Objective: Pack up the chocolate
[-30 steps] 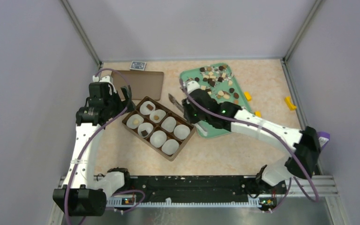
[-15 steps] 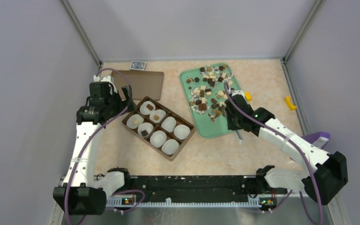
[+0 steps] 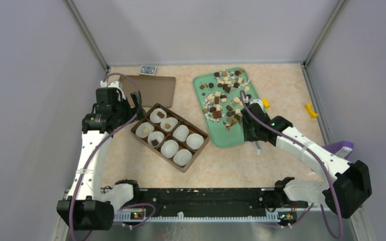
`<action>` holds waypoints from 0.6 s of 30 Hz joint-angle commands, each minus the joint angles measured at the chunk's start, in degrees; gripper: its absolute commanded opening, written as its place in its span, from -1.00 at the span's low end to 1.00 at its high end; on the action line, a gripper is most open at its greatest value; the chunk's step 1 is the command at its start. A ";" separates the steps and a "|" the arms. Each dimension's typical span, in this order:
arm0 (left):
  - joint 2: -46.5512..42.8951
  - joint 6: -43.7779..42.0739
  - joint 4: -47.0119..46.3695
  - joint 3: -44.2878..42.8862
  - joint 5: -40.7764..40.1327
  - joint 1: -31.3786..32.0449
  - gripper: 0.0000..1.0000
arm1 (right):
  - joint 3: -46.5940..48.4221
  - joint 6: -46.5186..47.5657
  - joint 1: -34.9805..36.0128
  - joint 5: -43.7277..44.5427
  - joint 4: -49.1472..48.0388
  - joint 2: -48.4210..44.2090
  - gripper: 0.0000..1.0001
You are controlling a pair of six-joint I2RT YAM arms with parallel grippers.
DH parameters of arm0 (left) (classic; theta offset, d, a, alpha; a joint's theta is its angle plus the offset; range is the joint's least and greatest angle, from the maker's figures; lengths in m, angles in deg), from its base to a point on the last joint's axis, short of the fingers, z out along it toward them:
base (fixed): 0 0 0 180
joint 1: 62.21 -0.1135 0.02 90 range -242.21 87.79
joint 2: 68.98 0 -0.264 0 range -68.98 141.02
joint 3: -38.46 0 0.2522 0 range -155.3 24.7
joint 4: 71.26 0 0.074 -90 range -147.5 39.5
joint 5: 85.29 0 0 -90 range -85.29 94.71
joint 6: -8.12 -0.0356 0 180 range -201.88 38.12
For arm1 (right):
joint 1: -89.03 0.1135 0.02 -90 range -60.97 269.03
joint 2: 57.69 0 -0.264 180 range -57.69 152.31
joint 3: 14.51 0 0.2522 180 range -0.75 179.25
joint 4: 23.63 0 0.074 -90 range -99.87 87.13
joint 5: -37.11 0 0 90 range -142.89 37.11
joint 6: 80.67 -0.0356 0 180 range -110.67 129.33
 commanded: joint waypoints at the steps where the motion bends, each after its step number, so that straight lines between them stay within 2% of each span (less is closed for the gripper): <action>1: 0.04 0.09 -2.17 -0.42 0.14 0.16 0.97 | 1.03 0.34 -0.57 2.40 -2.63 0.70 -0.28; 13: 0.61 0.27 -2.56 -0.31 0.55 0.16 0.97 | -2.22 0.93 -0.59 2.09 -5.89 3.55 -0.20; 18: -0.03 0.51 -2.22 -0.25 0.39 0.16 0.97 | -2.21 1.07 -0.57 1.93 -6.00 2.80 -0.27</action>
